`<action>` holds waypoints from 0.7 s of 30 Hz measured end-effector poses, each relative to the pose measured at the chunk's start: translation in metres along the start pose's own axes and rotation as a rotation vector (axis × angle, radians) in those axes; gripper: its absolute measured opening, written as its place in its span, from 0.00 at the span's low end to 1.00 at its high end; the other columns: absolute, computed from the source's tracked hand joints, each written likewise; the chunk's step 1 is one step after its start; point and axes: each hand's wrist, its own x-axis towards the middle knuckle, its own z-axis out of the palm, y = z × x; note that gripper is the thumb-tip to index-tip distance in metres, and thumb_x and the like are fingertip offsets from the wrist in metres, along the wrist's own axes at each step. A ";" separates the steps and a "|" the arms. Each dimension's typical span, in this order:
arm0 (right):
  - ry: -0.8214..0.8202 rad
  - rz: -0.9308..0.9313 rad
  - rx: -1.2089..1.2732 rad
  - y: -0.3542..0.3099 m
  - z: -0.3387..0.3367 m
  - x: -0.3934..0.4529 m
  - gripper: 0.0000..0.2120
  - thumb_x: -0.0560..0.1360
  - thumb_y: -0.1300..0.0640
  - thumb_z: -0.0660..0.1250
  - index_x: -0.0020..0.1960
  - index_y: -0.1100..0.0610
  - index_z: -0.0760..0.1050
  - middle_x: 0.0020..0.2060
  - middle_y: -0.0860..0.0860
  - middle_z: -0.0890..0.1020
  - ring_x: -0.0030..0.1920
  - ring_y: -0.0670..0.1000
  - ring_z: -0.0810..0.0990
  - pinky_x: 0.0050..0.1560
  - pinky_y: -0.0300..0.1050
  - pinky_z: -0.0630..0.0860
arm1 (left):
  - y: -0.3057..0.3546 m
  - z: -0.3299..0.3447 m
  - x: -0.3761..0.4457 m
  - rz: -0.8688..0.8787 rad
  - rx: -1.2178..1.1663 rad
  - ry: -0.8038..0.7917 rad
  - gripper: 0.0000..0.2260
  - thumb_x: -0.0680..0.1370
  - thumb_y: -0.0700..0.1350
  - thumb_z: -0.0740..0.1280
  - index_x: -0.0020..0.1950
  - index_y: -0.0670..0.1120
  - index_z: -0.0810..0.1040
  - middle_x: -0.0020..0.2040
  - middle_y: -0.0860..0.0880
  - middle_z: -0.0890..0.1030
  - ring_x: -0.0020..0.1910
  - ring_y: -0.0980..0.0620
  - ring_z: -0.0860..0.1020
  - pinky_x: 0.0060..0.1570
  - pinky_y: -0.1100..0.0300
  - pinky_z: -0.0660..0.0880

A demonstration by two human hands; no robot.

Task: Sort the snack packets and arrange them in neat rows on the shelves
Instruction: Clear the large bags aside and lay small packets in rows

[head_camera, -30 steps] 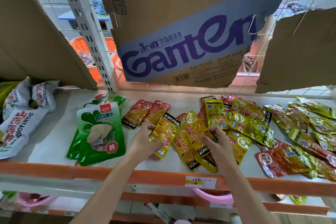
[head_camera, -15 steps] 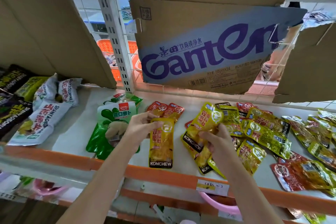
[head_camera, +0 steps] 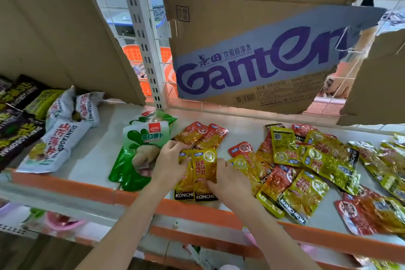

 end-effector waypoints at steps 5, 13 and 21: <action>0.220 -0.012 0.114 0.029 -0.005 -0.004 0.18 0.79 0.49 0.58 0.66 0.55 0.66 0.63 0.53 0.69 0.59 0.56 0.74 0.50 0.47 0.71 | 0.023 0.009 -0.009 0.116 0.005 0.026 0.10 0.74 0.39 0.68 0.55 0.44 0.79 0.53 0.49 0.74 0.56 0.53 0.70 0.54 0.66 0.64; 0.280 0.135 0.139 0.105 -0.019 0.016 0.17 0.77 0.57 0.61 0.64 0.60 0.70 0.58 0.58 0.71 0.64 0.58 0.66 0.60 0.48 0.65 | 0.074 0.048 -0.015 0.111 0.489 -0.283 0.30 0.75 0.68 0.54 0.58 0.43 0.74 0.60 0.46 0.73 0.62 0.46 0.70 0.60 0.54 0.65; 0.117 0.248 0.230 0.110 -0.026 0.028 0.18 0.75 0.49 0.67 0.58 0.60 0.74 0.56 0.58 0.75 0.61 0.59 0.70 0.60 0.49 0.67 | 0.092 0.067 -0.020 -0.039 0.105 -0.287 0.30 0.71 0.60 0.68 0.60 0.40 0.65 0.56 0.46 0.73 0.57 0.45 0.72 0.54 0.57 0.67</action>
